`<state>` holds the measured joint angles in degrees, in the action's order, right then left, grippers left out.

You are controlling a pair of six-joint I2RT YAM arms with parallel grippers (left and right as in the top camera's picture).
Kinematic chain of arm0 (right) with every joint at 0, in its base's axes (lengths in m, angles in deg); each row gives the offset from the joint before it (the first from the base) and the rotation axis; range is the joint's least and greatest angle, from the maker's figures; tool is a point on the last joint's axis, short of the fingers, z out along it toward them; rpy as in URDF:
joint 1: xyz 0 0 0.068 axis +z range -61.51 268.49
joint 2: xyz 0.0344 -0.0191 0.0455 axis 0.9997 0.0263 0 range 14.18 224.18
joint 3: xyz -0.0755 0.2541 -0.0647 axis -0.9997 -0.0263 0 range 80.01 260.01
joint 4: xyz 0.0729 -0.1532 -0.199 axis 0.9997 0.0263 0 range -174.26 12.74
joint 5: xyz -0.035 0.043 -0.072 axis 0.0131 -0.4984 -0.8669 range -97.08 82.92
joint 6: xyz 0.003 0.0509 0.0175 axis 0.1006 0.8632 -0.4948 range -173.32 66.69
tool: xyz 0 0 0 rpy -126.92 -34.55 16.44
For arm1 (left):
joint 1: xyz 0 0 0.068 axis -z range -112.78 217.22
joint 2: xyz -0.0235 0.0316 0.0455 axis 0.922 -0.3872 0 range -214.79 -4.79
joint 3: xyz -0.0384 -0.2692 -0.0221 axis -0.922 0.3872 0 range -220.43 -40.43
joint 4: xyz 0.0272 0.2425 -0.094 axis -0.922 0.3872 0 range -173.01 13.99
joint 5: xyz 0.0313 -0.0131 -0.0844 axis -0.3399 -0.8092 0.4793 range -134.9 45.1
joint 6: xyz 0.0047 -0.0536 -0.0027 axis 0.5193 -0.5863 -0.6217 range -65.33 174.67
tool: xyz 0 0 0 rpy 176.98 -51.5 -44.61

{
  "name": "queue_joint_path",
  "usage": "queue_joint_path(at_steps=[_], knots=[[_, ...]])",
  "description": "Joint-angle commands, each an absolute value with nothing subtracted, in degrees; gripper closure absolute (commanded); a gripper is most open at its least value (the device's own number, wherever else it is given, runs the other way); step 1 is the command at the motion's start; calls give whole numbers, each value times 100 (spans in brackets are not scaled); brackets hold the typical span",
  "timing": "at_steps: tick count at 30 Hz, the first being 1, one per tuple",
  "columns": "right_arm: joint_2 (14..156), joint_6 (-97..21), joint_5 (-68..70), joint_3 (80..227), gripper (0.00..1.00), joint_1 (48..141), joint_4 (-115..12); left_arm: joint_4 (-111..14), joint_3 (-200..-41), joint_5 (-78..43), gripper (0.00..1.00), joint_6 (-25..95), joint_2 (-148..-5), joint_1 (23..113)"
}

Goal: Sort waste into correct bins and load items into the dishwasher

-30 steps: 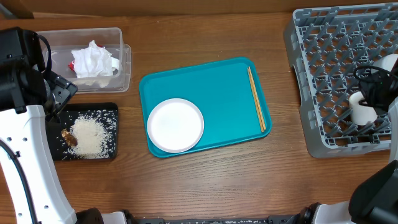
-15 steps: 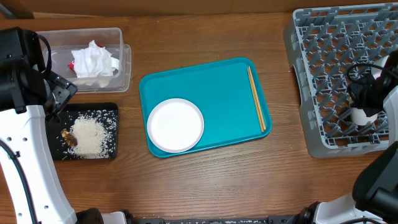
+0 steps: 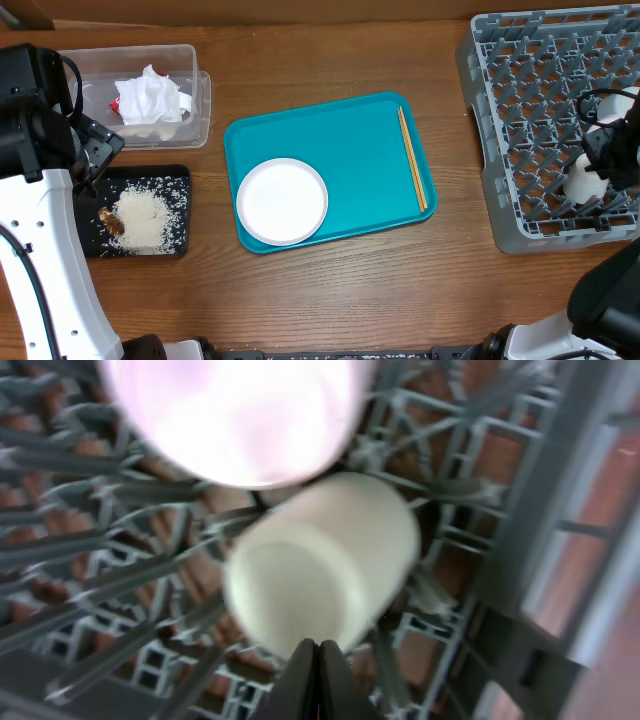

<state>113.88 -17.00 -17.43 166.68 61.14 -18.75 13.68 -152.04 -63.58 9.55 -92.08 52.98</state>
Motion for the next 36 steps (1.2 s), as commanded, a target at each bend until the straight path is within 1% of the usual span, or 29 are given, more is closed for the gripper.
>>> queue_joint_path(at_steps=[1, 4, 9, 21, 23, 26, 30, 33, 36], knots=[[11366, -1405, -2069, 16795, 96, 6101, -1899, 1379, -15195, -6434, 0, 817, -9215, 5298], [11366, -1440, -1892, 16795, 96, 6107, -1967, 1379, -15195, -6434, 0, 817, -9215, 5298], [11368, -1927, -1411, 16778, 96, 6111, -2264, 1379, -15195, -6434, 0, 817, -9215, 5298], [11792, -2052, -1365, 16738, 96, 6111, -2301, 1379, -15195, -6434, 0, 817, -9215, 5298], [11819, -1949, -1549, 16666, 96, 6105, -2284, 1379, -15195, -6434, 0, 817, -9215, 5298], [11819, -1484, -2038, 16662, 96, 6105, -2096, 1379, -15195, -6434, 0, 817, -9215, 5298], [11819, -1366, -2200, 16664, 96, 6105, -1984, 1379, -15195, -6434, 0, 817, -9215, 5298], [11819, -896, -2580, 16677, 96, 6105, -1772, 1379, -15195, -6434, 0, 817, -9215, 5298], [11808, -808, -2613, 16690, 96, 6105, -1704, 1379, -15195, -6434, 0, 817, -9215, 5298]])
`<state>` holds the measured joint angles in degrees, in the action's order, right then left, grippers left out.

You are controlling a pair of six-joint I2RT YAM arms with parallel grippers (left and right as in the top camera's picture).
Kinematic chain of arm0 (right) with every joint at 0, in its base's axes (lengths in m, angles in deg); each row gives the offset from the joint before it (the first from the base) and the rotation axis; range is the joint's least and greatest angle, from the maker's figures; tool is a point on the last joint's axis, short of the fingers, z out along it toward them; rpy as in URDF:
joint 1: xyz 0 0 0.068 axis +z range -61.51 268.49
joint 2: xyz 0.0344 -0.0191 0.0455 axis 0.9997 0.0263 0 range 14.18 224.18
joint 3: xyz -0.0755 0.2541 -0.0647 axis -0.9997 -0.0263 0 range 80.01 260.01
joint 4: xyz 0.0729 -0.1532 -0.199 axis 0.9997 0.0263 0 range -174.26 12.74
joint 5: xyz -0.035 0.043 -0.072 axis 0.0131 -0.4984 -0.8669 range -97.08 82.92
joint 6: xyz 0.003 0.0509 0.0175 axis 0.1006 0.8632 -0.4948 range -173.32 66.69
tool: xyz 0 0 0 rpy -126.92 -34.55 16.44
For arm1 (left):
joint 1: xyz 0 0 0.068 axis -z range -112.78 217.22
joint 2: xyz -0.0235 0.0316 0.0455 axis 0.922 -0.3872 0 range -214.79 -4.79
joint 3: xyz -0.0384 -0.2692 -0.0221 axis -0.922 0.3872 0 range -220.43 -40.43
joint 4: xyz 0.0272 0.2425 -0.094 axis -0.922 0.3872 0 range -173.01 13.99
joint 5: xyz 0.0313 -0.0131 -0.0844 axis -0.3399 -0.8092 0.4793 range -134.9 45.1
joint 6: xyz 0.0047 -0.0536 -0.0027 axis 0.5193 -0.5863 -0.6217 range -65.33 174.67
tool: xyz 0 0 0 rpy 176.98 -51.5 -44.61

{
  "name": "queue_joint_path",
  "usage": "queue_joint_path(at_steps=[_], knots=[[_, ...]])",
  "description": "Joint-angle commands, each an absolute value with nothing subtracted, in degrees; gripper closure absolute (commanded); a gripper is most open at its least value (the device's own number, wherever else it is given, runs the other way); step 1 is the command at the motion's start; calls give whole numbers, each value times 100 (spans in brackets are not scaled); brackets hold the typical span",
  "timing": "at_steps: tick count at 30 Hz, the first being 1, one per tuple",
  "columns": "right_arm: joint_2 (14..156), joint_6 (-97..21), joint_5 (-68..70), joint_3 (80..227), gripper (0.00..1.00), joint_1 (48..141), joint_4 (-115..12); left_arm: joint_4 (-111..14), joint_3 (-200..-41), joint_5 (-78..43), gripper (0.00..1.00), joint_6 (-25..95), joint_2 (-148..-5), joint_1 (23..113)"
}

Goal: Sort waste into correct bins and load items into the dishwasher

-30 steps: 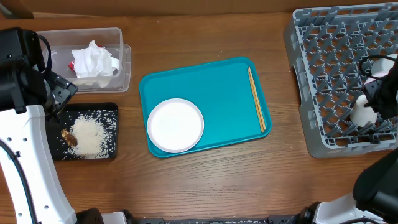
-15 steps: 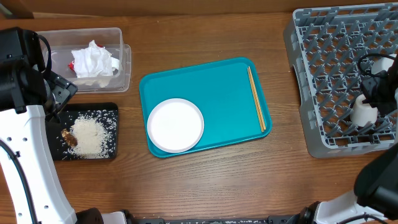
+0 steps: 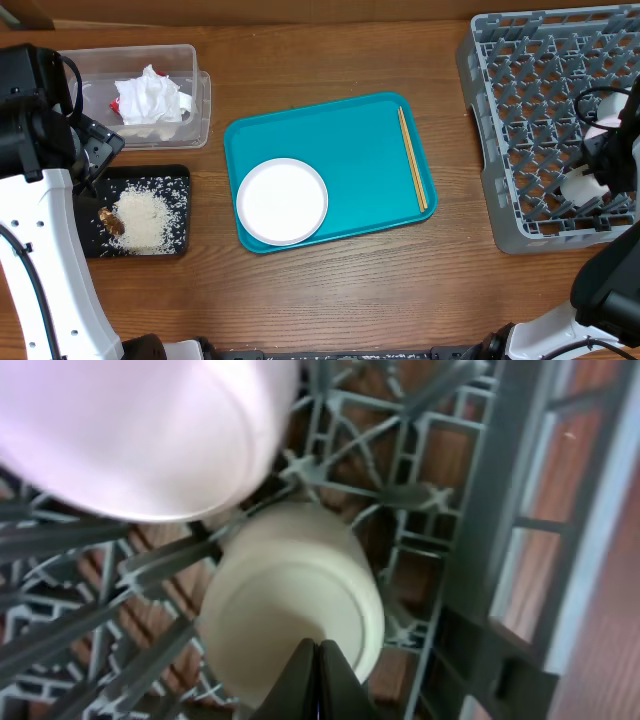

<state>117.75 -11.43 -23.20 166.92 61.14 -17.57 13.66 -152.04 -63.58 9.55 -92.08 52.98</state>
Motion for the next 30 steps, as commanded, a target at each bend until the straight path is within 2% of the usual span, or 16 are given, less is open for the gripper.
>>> queue_joint_path(at_steps=[1, 9, 13, 14, 15, 17, 18, 19, 20, 23, 30], knots=[[11808, -808, -2611, 16721, 96, 6105, -1672, 1379, -15195, -6434, 0, 817, -9215, 5298], [11220, -878, -2150, 17071, 96, 6116, -1405, 1379, -15195, -6434, 0, 817, -9215, 5298], [10439, -1617, -1396, 17167, 95, 6116, -1619, 1379, -15195, -6434, 0, 817, -9215, 5298], [10240, -1816, -1120, 17182, 91, 6116, -1685, 1379, -15195, -6434, 0, 817, -9215, 5298], [10057, -2015, -832, 17186, 82, 6116, -1759, 1379, -15195, -6434, 0, 817, -9215, 5298], [9687, -2576, 38, 17186, 46, 6118, -1956, 1379, -15195, -6434, 0, 817, -9215, 5298], [9545, -2856, 532, 17186, 33, 6118, -2034, 1379, -15195, -6434, 0, 817, -9215, 5298], [9432, -3129, 1052, 17186, 26, 6118, -2100, 1379, -15195, -6434, 0, 817, -9215, 5298], [9331, -3420, 1660, 17186, 22, 6122, -2155, 1379, -15195, -6434, 0, 817, -9215, 5298], [9233, -4074, 2698, 17186, 20, 6275, -2203, 1379, -15195, -6434, 0, 817, -9215, 5298], [9559, -4911, 2593, 17092, 21, 7517, -1877, 1379, -15195, -6434, 0, 817, -9215, 5298]])
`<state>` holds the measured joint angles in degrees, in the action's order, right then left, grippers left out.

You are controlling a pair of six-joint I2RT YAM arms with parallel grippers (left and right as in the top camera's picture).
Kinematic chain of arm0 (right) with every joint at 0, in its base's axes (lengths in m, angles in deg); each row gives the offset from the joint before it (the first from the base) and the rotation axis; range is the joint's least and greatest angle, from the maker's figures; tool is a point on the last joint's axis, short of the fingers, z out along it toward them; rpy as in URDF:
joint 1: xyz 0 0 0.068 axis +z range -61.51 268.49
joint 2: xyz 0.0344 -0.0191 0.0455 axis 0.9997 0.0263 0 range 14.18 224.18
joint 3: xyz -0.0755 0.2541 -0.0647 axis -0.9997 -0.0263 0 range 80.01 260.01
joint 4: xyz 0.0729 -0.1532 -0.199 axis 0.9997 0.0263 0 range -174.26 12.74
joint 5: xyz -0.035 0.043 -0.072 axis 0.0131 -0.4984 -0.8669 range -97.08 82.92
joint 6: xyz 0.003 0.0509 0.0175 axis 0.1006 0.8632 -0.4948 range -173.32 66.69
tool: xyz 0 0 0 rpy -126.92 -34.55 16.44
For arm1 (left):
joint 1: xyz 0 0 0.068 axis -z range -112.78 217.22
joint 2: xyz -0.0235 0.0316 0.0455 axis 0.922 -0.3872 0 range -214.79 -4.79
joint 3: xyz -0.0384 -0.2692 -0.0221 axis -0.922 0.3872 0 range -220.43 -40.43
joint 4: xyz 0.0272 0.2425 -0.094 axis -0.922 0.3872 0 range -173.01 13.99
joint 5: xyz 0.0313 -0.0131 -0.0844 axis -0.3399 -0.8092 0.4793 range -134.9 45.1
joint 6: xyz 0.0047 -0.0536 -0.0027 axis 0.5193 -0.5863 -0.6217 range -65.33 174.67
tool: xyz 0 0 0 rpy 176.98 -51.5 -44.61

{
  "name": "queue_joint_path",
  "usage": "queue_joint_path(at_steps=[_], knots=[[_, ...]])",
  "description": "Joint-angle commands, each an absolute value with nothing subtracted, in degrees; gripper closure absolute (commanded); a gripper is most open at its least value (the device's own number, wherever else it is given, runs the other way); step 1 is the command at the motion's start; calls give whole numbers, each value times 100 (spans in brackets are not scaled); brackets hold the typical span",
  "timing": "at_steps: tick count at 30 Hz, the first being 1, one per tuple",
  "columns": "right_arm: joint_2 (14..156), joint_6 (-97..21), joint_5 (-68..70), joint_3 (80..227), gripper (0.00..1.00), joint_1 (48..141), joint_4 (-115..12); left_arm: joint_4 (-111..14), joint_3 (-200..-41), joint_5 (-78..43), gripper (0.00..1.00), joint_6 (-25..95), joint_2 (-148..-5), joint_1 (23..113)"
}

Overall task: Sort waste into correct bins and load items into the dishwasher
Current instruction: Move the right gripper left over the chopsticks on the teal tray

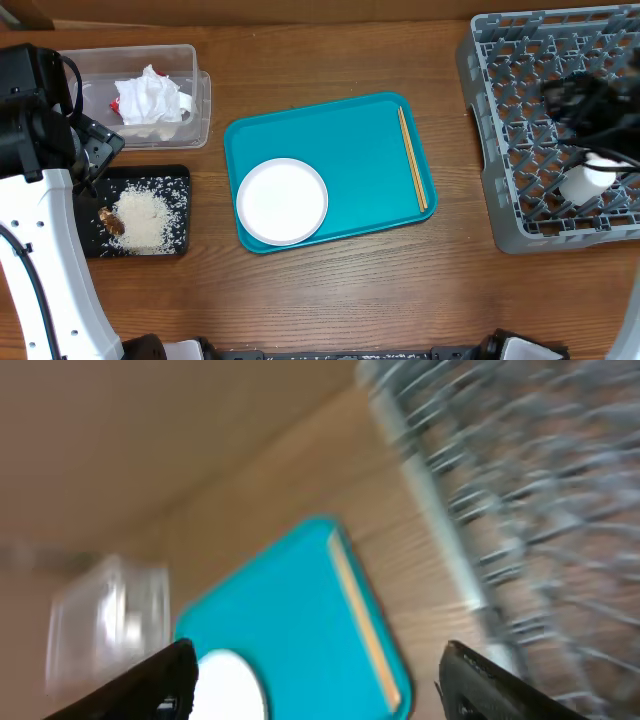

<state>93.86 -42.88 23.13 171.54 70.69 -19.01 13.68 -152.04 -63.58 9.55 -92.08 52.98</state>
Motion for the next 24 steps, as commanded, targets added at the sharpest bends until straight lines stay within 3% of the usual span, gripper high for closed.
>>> queue_joint_path(at_steps=[1, 11, 15, 24], knots=[[9631, -4909, 2388, 17049, 21, 7733, -1875, 1379, -15195, -6434, 0, 817, -9215, 5298], [11067, -4546, 757, 16963, 29, 9790, -1647, 1379, -15195, -6434, 0, 817, -9215, 5298], [11744, -4058, -156, 16963, 29, 10210, -1687, 1379, -15195, -6434, 0, 817, -9215, 5298], [12767, -3977, -482, 16963, 29, 10658, -2100, 1379, -15195, -6434, 0, 817, -9215, 5298]])
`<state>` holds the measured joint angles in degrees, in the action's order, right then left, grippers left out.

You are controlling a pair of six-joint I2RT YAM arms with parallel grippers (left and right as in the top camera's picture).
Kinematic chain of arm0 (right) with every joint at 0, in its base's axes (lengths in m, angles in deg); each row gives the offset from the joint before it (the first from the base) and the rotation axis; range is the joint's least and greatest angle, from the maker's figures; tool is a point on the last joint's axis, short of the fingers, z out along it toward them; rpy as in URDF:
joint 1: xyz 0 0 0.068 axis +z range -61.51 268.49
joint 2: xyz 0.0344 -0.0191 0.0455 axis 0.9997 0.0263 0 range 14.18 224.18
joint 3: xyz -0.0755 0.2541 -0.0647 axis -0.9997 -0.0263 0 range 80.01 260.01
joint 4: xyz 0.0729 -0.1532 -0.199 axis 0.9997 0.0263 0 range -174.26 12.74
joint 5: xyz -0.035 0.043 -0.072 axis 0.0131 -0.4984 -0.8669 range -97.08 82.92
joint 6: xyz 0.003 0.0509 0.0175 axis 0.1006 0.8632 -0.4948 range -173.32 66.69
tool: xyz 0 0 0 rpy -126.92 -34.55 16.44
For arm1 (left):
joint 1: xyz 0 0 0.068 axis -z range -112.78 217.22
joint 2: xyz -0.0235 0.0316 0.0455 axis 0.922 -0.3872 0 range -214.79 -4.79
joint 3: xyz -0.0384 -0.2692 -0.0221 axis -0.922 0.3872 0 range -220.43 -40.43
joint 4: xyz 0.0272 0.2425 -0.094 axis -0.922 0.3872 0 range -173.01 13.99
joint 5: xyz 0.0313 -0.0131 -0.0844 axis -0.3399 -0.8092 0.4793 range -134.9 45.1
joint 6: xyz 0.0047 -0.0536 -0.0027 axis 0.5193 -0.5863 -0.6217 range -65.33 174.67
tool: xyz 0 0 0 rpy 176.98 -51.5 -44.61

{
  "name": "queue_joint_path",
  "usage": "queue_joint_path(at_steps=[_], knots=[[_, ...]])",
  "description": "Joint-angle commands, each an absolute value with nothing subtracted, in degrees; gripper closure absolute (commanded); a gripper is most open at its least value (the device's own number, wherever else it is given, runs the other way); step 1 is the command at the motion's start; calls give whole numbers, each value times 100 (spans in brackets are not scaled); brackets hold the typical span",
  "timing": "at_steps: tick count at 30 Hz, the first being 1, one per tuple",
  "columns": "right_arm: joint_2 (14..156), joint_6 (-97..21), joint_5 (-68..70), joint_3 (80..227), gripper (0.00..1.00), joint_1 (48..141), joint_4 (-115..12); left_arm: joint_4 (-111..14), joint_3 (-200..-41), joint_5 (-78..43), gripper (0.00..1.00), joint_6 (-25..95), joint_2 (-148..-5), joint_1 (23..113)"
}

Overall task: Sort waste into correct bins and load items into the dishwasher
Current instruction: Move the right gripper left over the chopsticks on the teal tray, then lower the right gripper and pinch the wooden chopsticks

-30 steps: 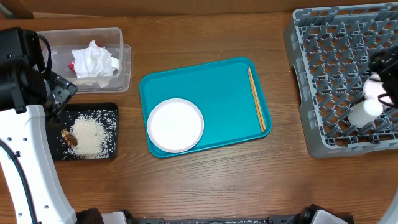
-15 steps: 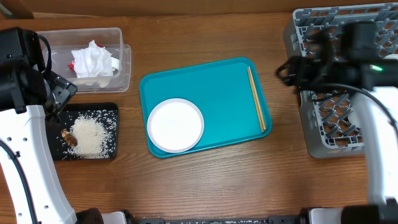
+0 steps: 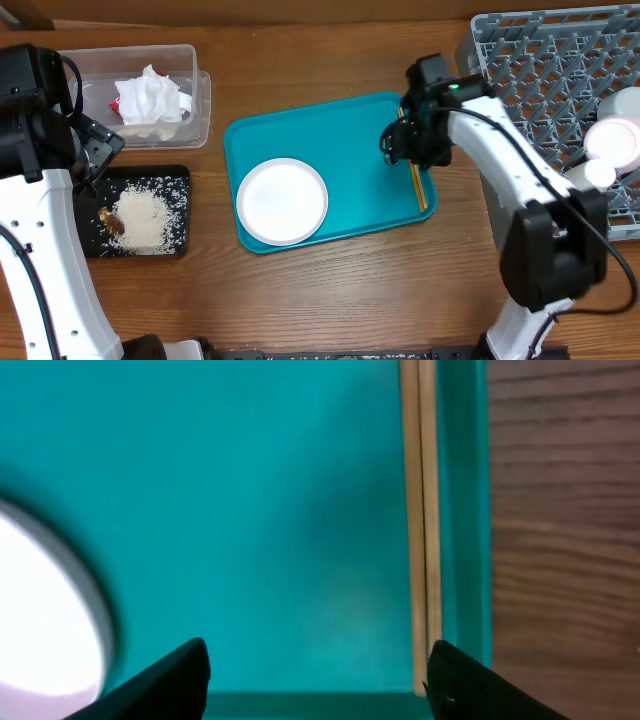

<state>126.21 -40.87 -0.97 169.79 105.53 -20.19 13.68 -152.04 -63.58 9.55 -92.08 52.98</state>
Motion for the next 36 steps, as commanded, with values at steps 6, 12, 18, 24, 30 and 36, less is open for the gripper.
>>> queue_joint_path(at_steps=[6, 12, 18, 24, 30, 36], knots=[[12984, -4010, -707, 16963, 29, 10719, -2323, 1379, -15195, -6434, 0, 817, -9215, 5298], [13016, -4159, -705, 16963, 29, 10719, -2633, 1379, -15195, -6434, 0, 817, -9215, 5298], [13082, -4157, -705, 16963, 29, 10719, -2830, 1379, -15195, -6434, 0, 817, -9215, 5298], [13401, -4157, -705, 16963, 29, 10719, -2935, 1379, -15195, -6434, 0, 817, -9215, 5298], [13497, -4157, -709, 16963, 29, 10719, -3066, 1379, -15195, -6434, 0, 817, -9215, 5298], [13508, -4176, -782, 16961, 29, 10719, -3145, 1379, -15195, -6434, 0, 817, -9215, 5298]])
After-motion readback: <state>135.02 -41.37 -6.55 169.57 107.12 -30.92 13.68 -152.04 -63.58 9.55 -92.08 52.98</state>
